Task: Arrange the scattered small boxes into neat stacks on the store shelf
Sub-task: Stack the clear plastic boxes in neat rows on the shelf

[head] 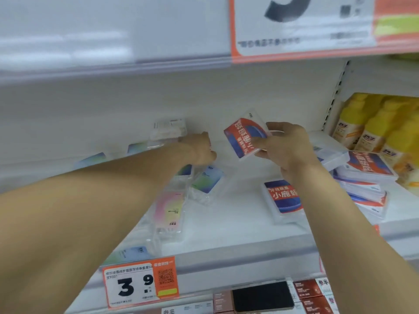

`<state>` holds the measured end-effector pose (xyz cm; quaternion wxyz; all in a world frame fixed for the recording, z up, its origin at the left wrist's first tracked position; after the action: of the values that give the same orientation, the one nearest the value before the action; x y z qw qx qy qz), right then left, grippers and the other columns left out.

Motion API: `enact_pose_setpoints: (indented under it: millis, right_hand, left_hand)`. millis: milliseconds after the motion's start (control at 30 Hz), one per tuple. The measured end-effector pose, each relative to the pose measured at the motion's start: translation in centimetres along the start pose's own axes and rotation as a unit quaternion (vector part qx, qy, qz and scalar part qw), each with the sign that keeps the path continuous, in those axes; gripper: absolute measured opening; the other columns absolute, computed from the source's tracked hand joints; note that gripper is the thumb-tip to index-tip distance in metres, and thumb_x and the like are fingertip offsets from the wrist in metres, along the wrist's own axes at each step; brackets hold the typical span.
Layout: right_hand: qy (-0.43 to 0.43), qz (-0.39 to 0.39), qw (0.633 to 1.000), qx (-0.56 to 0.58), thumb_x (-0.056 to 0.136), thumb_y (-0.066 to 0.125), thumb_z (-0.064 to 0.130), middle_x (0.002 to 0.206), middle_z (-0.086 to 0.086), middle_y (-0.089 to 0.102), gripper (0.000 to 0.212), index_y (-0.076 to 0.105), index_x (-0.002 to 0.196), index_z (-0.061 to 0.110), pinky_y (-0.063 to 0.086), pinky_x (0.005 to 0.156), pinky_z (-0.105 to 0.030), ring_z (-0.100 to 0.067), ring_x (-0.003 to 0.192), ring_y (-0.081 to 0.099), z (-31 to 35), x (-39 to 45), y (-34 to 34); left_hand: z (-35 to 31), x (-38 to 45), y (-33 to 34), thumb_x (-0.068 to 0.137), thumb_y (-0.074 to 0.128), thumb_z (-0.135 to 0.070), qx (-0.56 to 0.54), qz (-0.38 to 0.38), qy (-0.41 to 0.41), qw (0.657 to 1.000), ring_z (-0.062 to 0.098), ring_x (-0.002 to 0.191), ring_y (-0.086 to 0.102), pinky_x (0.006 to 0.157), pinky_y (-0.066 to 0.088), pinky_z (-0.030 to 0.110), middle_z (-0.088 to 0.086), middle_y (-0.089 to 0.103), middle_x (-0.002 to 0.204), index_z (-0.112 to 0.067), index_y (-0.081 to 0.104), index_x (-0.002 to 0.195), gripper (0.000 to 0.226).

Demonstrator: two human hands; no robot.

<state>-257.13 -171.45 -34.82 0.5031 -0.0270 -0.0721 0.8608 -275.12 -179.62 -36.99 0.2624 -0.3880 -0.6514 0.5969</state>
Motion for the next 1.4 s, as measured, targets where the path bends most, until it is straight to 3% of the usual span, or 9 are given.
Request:
enact_pose_setpoints:
  millis: [167, 333, 467, 567, 667, 833, 1000, 1200, 1400]
  right_hand:
    - [0.01, 0.037, 0.999, -0.015, 0.078, 0.08, 0.008, 0.09, 0.001, 0.072, 0.025, 0.063, 0.08, 0.026, 0.061, 0.081, -0.04, -0.021, 0.086, 0.073, -0.7, -1.0, -1.3]
    - [0.038, -0.002, 0.998, 0.041, 0.079, 0.079, 0.014, 0.1, -0.003, 0.072, 0.034, 0.065, 0.11, 0.016, 0.061, 0.065, -0.025, -0.019, 0.083, 0.073, -0.2, -1.2, -3.9]
    - [0.042, -0.041, 0.998, 0.01, 0.085, 0.073, 0.028, 0.094, -0.001, 0.069, 0.028, 0.064, 0.11, 0.022, 0.062, 0.072, -0.037, -0.02, 0.082, 0.069, -0.1, -1.8, -6.2]
    - [0.024, -0.123, 0.992, -0.005, 0.086, 0.07, 0.035, 0.113, -0.004, 0.068, 0.045, 0.057, 0.128, 0.025, 0.053, 0.051, -0.025, -0.022, 0.088, 0.07, -0.4, -2.2, -8.6]
    - [-0.035, -0.193, 0.98, -0.043, 0.085, 0.069, 0.037, 0.104, -0.008, 0.07, 0.04, 0.055, 0.119, 0.021, 0.046, 0.042, -0.023, -0.023, 0.066, 0.07, 0.4, -2.8, -11.0]
    - [-0.008, -0.221, 0.963, -0.152, 0.079, 0.067, 0.037, 0.072, -0.008, 0.072, 0.029, 0.065, 0.101, 0.017, 0.061, 0.069, -0.043, -0.028, 0.063, 0.071, 0.4, -3.2, -14.8]
    - [0.05, -0.19, 0.952, -0.236, 0.077, 0.076, 0.044, 0.125, -0.012, 0.065, 0.06, 0.061, 0.127, 0.015, 0.053, 0.093, -0.051, -0.035, 0.11, 0.063, -0.2, -3.5, -16.6]
    - [0.058, -0.076, 0.934, -0.345, 0.072, 0.083, 0.041, 0.129, -0.011, 0.062, 0.071, 0.056, 0.134, 0.021, 0.055, 0.086, -0.043, -0.031, 0.101, 0.064, -0.8, -4.5, -15.8]
    - [0.041, -0.056, 0.915, -0.397, 0.061, 0.092, 0.03, 0.12, -0.009, 0.066, 0.07, 0.063, 0.124, 0.016, 0.055, 0.083, -0.038, -0.028, 0.101, 0.063, -1.1, -5.2, -16.9]
  left_hand:
    - [-0.7, 1.4, 0.6, 0.085, 0.064, -0.036, 0.064, -0.028, -0.018, 0.997, 0.022, 0.084, 0.052, 0.069, 0.042, 0.029, 0.007, 0.06, 0.105, -0.008, 0.056, 0.115, 0.042]
    - [-1.4, 0.9, 0.3, 0.066, 0.075, -0.061, 0.014, -0.024, -0.028, 0.999, 0.025, 0.103, 0.056, 0.092, 0.05, 0.035, 0.005, 0.054, 0.117, -0.021, 0.058, 0.117, 0.067]
    - [-1.1, 0.5, 0.5, 0.066, 0.083, -0.049, -0.073, -0.018, -0.029, 0.997, 0.022, 0.102, 0.054, 0.084, 0.047, 0.029, 0.003, 0.056, 0.125, -0.018, 0.049, 0.129, 0.078]
    - [-1.4, -0.1, 0.5, 0.059, 0.087, -0.048, -0.132, -0.032, -0.039, 0.99, 0.018, 0.098, 0.052, 0.081, 0.045, 0.025, 0.001, 0.054, 0.122, -0.019, 0.048, 0.129, 0.086]
    - [-2.8, -0.7, -0.2, 0.061, 0.085, -0.048, -0.148, -0.037, -0.041, 0.987, 0.018, 0.09, 0.055, 0.08, 0.05, 0.029, 0.002, 0.057, 0.107, -0.015, 0.057, 0.113, 0.068]
    - [-5.9, -1.6, -2.4, 0.045, 0.087, -0.062, -0.281, -0.062, 0.004, 0.958, 0.015, 0.098, 0.057, 0.08, 0.049, 0.028, -0.003, 0.056, 0.113, -0.025, 0.055, 0.117, 0.087]
    - [-11.3, -5.5, -0.7, 0.057, 0.088, -0.05, -0.303, 0.003, 0.146, 0.942, 0.004, 0.089, 0.064, 0.069, 0.052, 0.018, -0.009, 0.062, 0.109, -0.028, 0.058, 0.115, 0.069]
    - [-13.5, -8.2, 2.2, 0.064, 0.081, -0.049, -0.245, -0.001, 0.218, 0.945, 0.009, 0.109, 0.053, 0.097, 0.045, 0.023, -0.004, 0.046, 0.123, -0.039, 0.046, 0.136, 0.08]
    - [-13.5, -8.7, 2.7, 0.079, 0.069, -0.05, -0.256, -0.001, 0.195, 0.947, 0.013, 0.11, 0.052, 0.094, 0.039, 0.02, -0.002, 0.041, 0.122, -0.042, 0.033, 0.144, 0.075]
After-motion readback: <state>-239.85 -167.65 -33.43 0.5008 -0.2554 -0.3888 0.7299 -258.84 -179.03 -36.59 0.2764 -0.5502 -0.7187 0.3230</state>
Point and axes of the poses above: each hand's wrist, its own x-axis towards the middle knuckle, its own y-axis out of the palm, z = x × y, the point moved 6 cm from there along x, towards the middle knuckle
